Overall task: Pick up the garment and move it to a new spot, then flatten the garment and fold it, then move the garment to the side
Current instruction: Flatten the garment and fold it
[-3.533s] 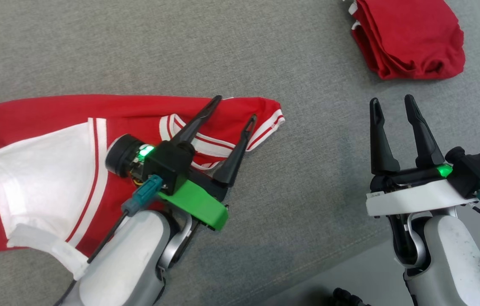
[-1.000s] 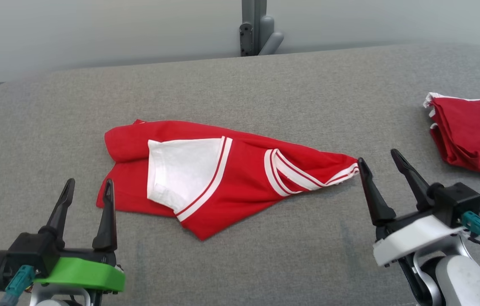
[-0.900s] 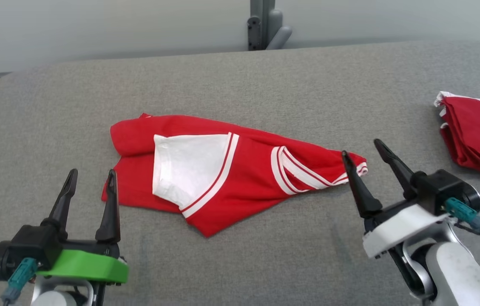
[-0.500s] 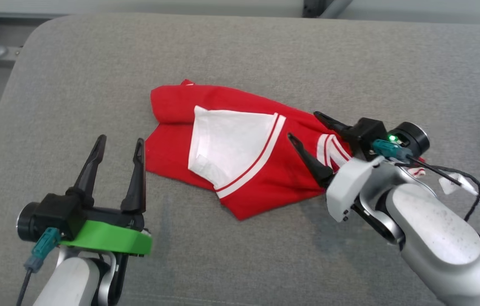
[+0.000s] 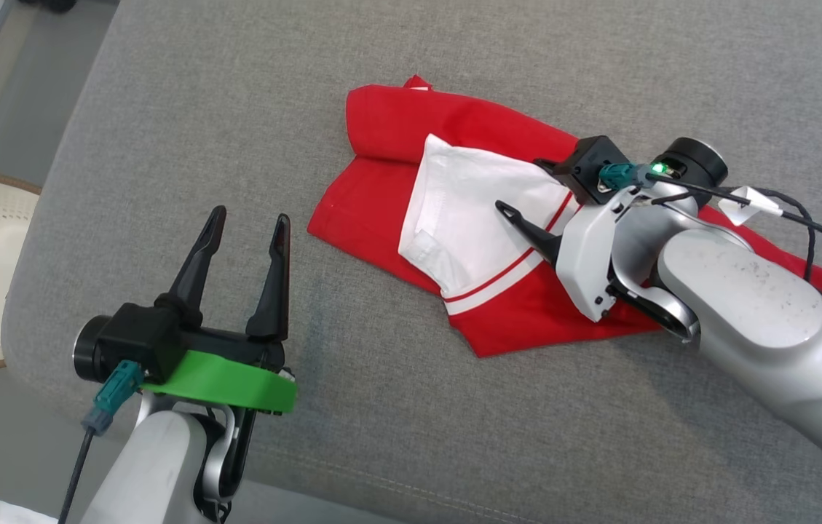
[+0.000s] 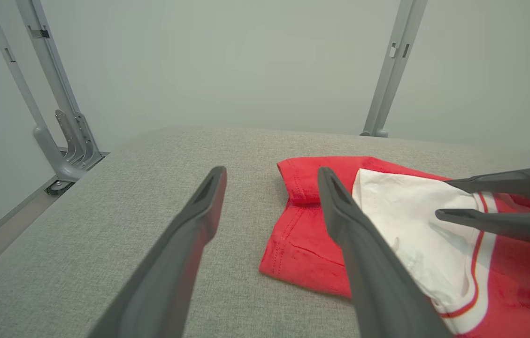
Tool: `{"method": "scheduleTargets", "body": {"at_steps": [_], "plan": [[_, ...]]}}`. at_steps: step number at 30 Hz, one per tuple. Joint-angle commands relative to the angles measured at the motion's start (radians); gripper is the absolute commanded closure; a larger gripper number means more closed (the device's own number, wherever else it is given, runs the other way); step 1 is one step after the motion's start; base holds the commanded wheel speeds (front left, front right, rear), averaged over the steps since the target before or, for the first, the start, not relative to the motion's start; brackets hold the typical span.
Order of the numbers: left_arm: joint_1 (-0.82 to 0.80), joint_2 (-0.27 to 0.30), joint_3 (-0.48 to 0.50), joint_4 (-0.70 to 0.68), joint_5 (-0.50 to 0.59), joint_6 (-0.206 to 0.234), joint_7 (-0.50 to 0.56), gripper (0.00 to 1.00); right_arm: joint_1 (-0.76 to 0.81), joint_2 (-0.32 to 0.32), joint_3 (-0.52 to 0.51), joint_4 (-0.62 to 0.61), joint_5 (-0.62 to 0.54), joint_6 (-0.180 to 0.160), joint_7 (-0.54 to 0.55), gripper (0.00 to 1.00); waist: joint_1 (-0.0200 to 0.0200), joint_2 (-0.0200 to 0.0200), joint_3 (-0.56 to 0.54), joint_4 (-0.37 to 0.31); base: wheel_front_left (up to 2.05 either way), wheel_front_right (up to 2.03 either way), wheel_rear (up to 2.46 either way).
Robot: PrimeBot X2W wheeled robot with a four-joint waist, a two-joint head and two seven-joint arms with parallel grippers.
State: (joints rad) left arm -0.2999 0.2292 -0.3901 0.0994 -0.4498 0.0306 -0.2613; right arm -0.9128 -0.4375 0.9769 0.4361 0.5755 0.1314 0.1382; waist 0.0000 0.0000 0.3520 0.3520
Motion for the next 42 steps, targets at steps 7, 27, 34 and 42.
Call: {"method": "scheduleTargets", "body": {"at_steps": [7, 27, 34, 42], "plan": [[-0.013, -0.028, 0.044, 0.001, 0.044, -0.026, -0.004, 0.0, -0.085, -0.035, 0.089, 0.016, 0.093, -0.001, -0.094, 1.0, 0.0, 0.0, 0.042, 0.002, 0.0, 0.0, 0.0], [0.056, 0.027, 0.118, -0.03, 0.068, -0.005, 0.008, 0.0, 0.281, -0.096, -0.325, -0.203, 0.048, -0.001, -0.252, 1.0, 0.0, 0.0, -0.03, -0.224, 0.0, 0.0, 0.0], [0.061, 0.044, 0.121, -0.053, 0.061, -0.001, 0.027, 0.0, 0.498, -0.042, -0.501, -0.248, -0.006, -0.001, -0.232, 1.0, 0.0, 0.0, -0.026, -0.273, 0.0, 0.0, 0.0], [0.07, 0.054, 0.119, -0.066, 0.058, 0.007, 0.039, 0.0, 0.571, 0.039, -0.584, -0.244, -0.051, -0.001, -0.288, 0.0, 0.0, 0.0, -0.032, -0.295, 0.0, 0.0, 0.0]]}}
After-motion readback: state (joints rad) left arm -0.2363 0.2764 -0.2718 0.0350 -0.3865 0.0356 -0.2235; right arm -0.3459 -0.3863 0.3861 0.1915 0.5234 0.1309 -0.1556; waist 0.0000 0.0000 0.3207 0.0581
